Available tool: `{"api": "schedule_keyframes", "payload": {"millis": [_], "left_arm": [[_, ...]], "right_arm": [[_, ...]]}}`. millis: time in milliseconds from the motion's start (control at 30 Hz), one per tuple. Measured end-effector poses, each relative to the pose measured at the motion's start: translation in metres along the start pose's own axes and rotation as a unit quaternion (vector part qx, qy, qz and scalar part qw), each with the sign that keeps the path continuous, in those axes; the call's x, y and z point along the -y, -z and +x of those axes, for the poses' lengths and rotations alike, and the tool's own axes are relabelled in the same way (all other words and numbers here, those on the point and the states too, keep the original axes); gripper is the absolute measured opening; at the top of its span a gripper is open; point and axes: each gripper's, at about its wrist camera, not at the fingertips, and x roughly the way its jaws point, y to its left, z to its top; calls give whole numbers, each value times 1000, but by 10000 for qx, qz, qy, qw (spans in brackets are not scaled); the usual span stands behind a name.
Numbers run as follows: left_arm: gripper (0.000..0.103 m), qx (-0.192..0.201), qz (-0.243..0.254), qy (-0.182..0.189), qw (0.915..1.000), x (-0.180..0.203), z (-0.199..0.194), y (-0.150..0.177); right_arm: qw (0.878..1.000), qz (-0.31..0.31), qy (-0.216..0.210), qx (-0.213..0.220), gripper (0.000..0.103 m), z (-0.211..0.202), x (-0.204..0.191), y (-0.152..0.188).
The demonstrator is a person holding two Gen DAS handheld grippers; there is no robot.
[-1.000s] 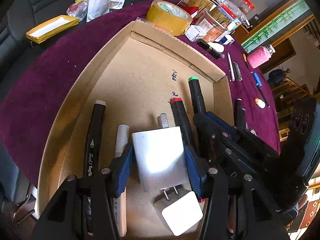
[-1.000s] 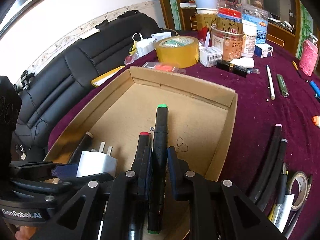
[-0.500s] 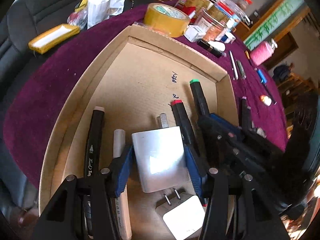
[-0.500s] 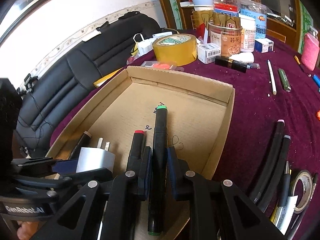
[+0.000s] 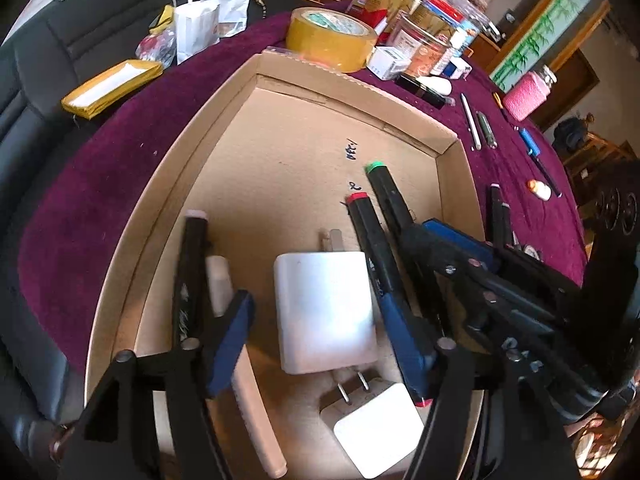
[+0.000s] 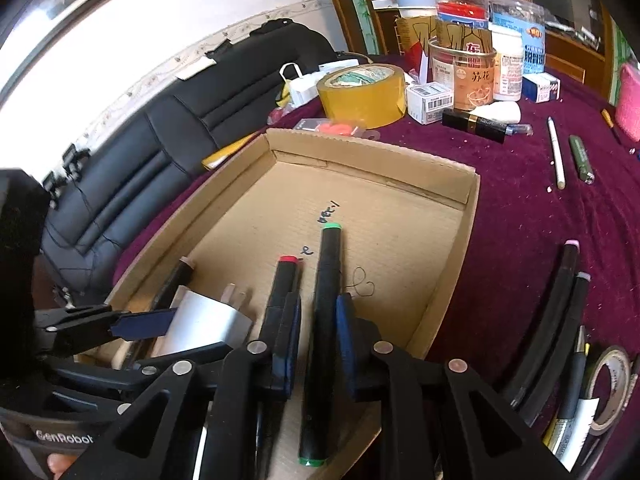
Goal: Organize rigid objects
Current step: 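Lower and open both tools to release the marker and charger in the tray, then move both tools back over the pile of pens and markers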
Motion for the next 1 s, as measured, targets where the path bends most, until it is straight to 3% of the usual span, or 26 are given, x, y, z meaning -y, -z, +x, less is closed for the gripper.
{"api": "schedule_keyframes", "payload": {"millis": [33,100,267,367,533,700,833,1000], "left_arm": [[67,20,-42,27,10000,-1,-3,2],[67,131,-112,130,9998,-2,-10,7],[77,463,-84,287,9985,11,-29,21],[78,610,139,254,9977,31,-36,29],[80,819,435,419,9948,72,-43,43],[83,992,706,564,9910,110,-45,58],[83,830,773,682,9912,136,-31,65],[83,636,710,735,9927,151,-15,71]], "right_arm": [[9999,55,-74,44,29,-3,1,0],[9997,148,-105,167,44,-10,4,1],[9981,462,-217,340,51,-40,10,12],[9974,506,6,506,55,-66,11,24],[9947,506,559,704,59,-110,17,53],[9904,784,822,783,64,-143,41,92],[9857,1130,1008,732,64,-157,77,123],[9803,1454,1198,593,64,-153,112,137]]}}
